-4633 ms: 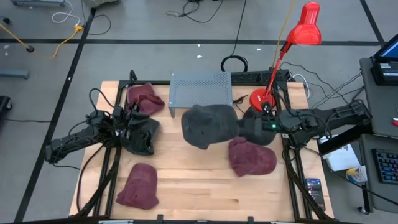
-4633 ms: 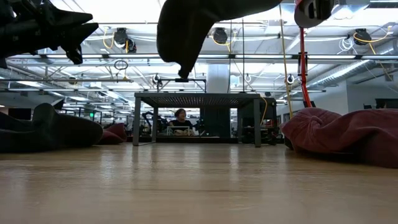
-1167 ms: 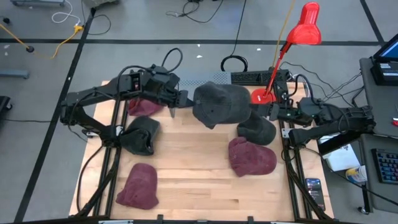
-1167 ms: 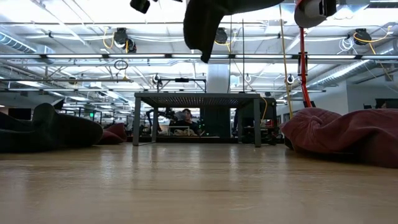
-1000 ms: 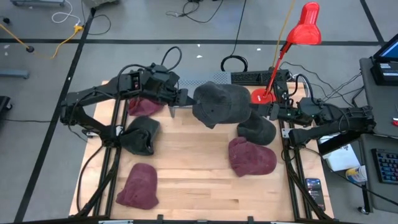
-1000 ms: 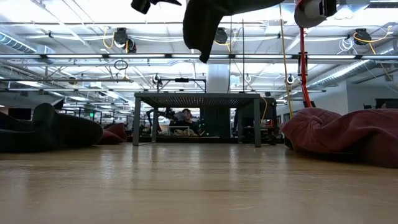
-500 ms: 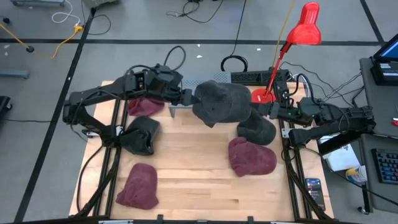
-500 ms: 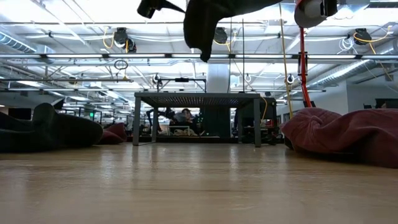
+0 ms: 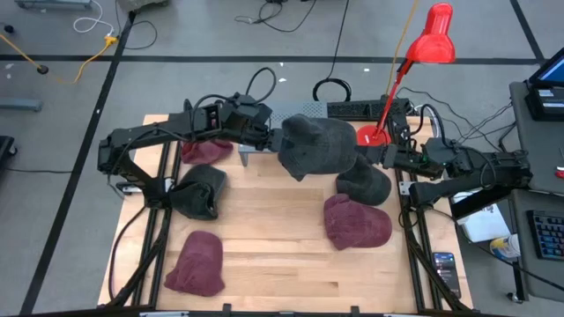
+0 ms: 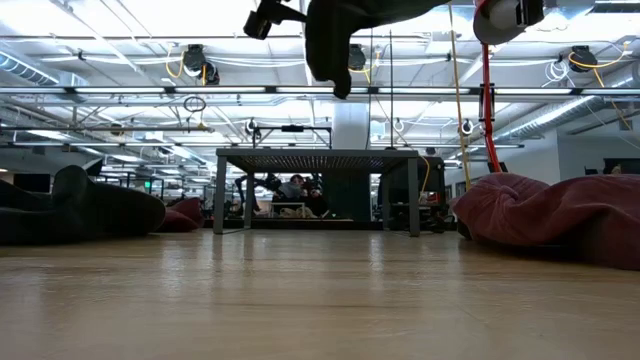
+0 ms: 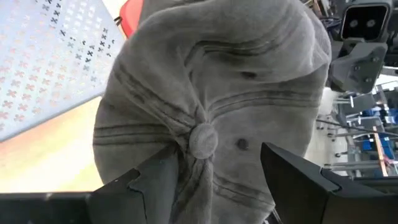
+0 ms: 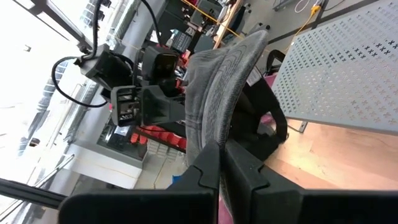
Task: Pick & Place hat
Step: Put the bottom right black cap on the shelf
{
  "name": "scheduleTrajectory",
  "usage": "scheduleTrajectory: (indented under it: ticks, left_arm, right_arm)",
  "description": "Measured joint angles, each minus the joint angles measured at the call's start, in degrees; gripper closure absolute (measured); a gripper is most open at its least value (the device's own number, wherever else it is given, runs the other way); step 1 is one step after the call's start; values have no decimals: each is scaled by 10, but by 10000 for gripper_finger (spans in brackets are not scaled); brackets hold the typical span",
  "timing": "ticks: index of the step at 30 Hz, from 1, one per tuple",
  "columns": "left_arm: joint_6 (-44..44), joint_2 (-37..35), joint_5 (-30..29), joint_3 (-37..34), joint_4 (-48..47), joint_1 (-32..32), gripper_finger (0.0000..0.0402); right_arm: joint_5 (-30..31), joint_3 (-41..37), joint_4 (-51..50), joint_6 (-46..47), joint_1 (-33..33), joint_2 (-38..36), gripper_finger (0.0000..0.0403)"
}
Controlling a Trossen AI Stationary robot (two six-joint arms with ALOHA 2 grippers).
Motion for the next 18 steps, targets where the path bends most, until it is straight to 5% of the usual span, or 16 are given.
scheduleTrajectory:
  ticks: [18]
  left_arm:
    - [-1, -5, -5, 0, 53, 11, 210]
  right_arm:
    - [-14, 0, -15, 1, 1, -23, 403]
